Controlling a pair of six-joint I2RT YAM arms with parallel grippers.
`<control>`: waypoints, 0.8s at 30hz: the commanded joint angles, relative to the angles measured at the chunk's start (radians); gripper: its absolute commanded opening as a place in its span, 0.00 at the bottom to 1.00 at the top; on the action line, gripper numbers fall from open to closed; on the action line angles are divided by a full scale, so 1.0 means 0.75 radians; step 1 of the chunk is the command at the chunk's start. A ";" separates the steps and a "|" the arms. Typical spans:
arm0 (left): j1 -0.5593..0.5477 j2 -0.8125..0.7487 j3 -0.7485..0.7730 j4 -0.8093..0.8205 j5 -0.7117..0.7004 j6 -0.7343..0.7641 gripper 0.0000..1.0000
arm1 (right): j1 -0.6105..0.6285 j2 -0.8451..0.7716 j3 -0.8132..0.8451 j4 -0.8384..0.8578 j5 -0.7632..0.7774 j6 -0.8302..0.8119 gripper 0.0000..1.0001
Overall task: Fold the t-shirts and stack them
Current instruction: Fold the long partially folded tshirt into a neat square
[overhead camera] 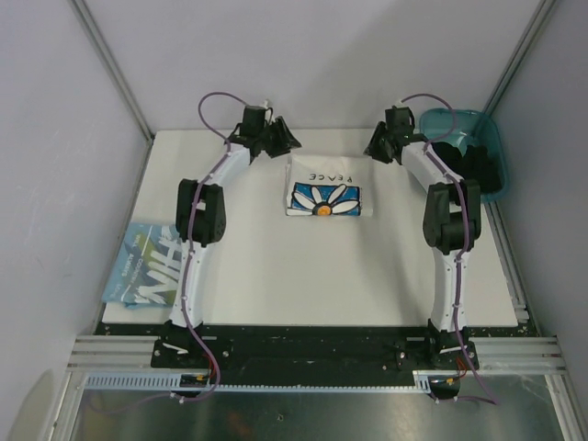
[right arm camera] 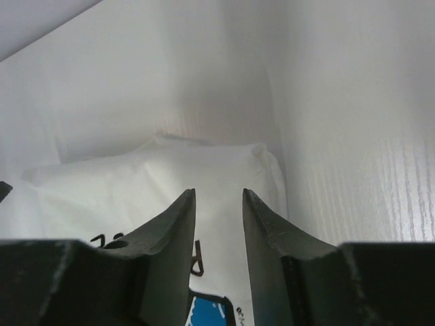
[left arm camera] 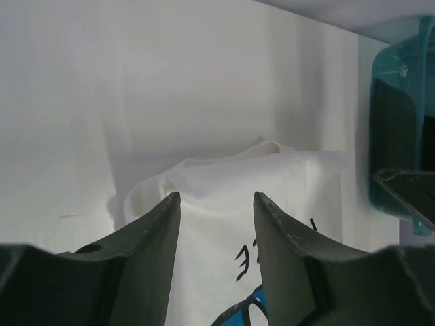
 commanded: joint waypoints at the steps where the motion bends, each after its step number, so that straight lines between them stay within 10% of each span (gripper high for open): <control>1: -0.019 0.074 0.107 0.028 0.035 0.003 0.52 | 0.017 0.083 0.101 0.057 0.071 -0.053 0.36; 24: -0.013 0.134 0.120 0.028 -0.153 -0.020 0.00 | 0.019 0.379 0.467 -0.040 0.158 -0.108 0.35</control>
